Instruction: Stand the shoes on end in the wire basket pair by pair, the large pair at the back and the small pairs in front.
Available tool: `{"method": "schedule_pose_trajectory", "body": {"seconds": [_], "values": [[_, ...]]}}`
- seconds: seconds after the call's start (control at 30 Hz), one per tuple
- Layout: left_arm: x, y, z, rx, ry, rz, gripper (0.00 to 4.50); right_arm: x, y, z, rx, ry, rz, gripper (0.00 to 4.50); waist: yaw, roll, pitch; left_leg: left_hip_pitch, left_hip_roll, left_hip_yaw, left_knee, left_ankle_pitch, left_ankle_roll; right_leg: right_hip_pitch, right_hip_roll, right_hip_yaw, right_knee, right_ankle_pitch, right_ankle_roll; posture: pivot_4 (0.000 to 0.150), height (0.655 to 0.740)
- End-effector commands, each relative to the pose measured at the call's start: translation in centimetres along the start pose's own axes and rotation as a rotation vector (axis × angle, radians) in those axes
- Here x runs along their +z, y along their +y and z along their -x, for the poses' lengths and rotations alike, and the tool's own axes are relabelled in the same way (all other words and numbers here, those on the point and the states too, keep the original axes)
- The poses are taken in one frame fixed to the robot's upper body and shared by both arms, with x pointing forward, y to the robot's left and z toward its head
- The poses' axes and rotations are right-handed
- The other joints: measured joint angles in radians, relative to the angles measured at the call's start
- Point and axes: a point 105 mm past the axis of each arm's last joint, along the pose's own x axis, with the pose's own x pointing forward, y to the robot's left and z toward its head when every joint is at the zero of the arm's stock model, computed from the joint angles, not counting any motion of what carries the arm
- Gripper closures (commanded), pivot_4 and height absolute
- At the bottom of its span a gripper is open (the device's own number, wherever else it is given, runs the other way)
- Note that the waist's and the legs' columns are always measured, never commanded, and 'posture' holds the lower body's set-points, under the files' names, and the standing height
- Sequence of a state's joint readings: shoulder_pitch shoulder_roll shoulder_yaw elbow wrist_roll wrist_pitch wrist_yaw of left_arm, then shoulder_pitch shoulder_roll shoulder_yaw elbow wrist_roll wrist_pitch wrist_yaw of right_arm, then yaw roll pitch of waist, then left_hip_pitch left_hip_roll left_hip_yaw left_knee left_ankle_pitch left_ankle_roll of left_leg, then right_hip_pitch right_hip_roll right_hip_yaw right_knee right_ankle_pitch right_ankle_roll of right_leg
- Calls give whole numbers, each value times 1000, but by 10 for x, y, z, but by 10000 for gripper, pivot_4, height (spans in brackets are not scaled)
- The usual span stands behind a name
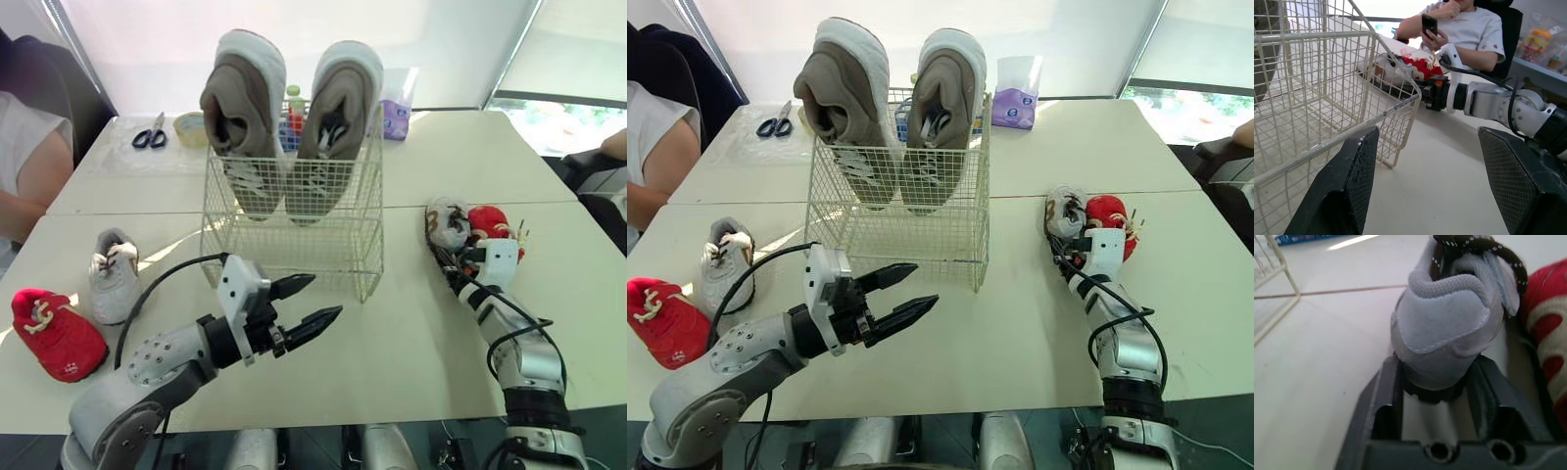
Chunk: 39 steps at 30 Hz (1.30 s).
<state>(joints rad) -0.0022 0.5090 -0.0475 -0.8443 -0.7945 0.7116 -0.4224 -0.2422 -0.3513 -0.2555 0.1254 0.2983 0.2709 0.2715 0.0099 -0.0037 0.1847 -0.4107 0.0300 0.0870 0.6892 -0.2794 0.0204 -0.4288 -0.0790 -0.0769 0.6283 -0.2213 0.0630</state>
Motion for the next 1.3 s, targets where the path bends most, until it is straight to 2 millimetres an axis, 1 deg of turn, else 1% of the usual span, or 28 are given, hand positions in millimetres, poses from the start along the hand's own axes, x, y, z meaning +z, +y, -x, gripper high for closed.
{"method": "schedule_pose_trajectory", "body": {"seconds": [0.03,0.07,0.13,0.23,0.27,0.3,0.33,0.37,0.4,0.5,0.6,0.77,0.9,1.0,1.03,1.1,1.13,1.17,1.2,1.23,1.27,1.3], "values": [[7,-6,2,-8,-30,-41,11858,7,-5,-2,-37,-32,11,36596,1,0,0,0,0,0,0,0,0,0,0,0,0,0,0,1500,7400],[6,-6,2,-7,-28,-41,11858,6,-4,-2,-36,-27,17,37353,1,0,0,0,0,0,0,0,0,0,0,0,0,0,0,1500,7400],[5,-6,3,-4,-25,-41,11858,5,-4,0,-36,-25,44,37353,1,0,0,0,0,0,0,0,0,0,0,0,0,0,0,1500,7400],[2,-3,4,8,-16,-44,11858,3,-2,7,-16,-34,43,22776,2,0,0,0,0,0,-1,0,0,0,0,0,-1,0,0,1500,7400],[1,-2,5,13,-15,-44,11858,2,-2,9,-20,-34,49,18564,2,0,0,0,0,0,-1,0,0,0,0,0,-1,0,0,1500,7400],[0,-1,5,16,-13,-44,11858,-1,-5,12,-36,-25,53,12024,2,0,0,0,0,0,-2,0,0,0,0,0,-1,0,0,1500,7400],[0,0,6,18,-12,-45,11858,-3,-5,13,-41,-14,43,7958,1,0,0,0,0,0,-3,0,0,0,0,0,-2,0,0,1500,7400],[0,2,6,19,-12,-46,11858,-4,-4,14,-39,-8,40,1573,1,0,0,0,0,0,-3,0,0,-1,-1,0,-2,0,0,1500,7400],[0,3,5,18,-11,-47,11858,-4,-2,14,-36,-11,21,204,0,0,0,0,0,1,-3,0,0,-1,0,0,-2,0,0,1500,7400],[1,6,3,15,-9,-50,11858,3,4,10,-46,-49,-23,204,-1,0,0,0,0,0,-4,0,0,-1,0,0,-2,0,0,1500,7400],[1,7,2,11,-7,-53,11858,12,5,0,-76,-88,-56,204,-5,1,0,0,0,1,-4,0,0,-1,0,0,-2,0,0,1500,7400],[0,9,1,14,0,-57,11858,14,10,-20,-73,-104,-109,204,-6,1,0,0,0,1,-5,0,0,-1,0,1,-2,0,0,1500,7400],[0,8,2,21,4,-59,11858,11,0,-38,-141,-91,-147,204,-7,1,0,0,0,2,-5,0,0,-2,0,1,-2,0,0,1500,7400],[-1,9,5,37,14,-60,11858,4,-3,-44,-156,-68,-130,8161,-8,1,0,0,0,2,-5,0,0,-2,0,1,-2,0,0,1500,7400],[0,9,7,41,16,-59,11858,3,-3,-45,-153,-66,-122,14017,-9,1,0,0,0,2,-5,0,0,-2,0,1,-2,0,0,1500,7400],[2,11,11,55,14,-52,11858,3,-3,-46,-150,-64,-117,22844,-14,0,0,1,0,2,-5,0,0,-1,0,2,-2,0,0,1500,7400],[4,12,13,60,10,-48,11858,3,-4,-45,-151,-63,-109,26461,-16,0,0,1,0,2,-5,0,0,-1,0,2,-2,0,0,1500,7400],[7,13,15,65,2,-37,11858,5,-5,-45,-151,-69,-103,29051,-18,0,0,1,0,2,-5,0,0,-1,0,2,-2,0,0,1500,7400],[12,13,18,62,-14,-18,11858,14,-8,-43,-146,-98,-97,31470,-19,0,0,1,0,2,-5,0,0,0,0,2,-2,0,0,1500,7400],[21,13,22,53,-33,-2,11858,32,-13,-41,-141,-149,-77,31470,-20,0,0,2,0,1,-5,0,0,0,0,3,-2,0,0,1500,7400],[29,13,27,47,-48,6,11858,51,-17,-39,-136,-201,-59,31470,-19,1,1,2,0,1,-5,0,0,0,-1,3,-2,0,0,1500,7400],[39,15,31,49,-62,5,11858,78,-21,-37,-117,-272,-25,31470,-18,2,2,1,0,1,-5,0,0,-1,-1,3,-2,0,0,1500,7400]]}}
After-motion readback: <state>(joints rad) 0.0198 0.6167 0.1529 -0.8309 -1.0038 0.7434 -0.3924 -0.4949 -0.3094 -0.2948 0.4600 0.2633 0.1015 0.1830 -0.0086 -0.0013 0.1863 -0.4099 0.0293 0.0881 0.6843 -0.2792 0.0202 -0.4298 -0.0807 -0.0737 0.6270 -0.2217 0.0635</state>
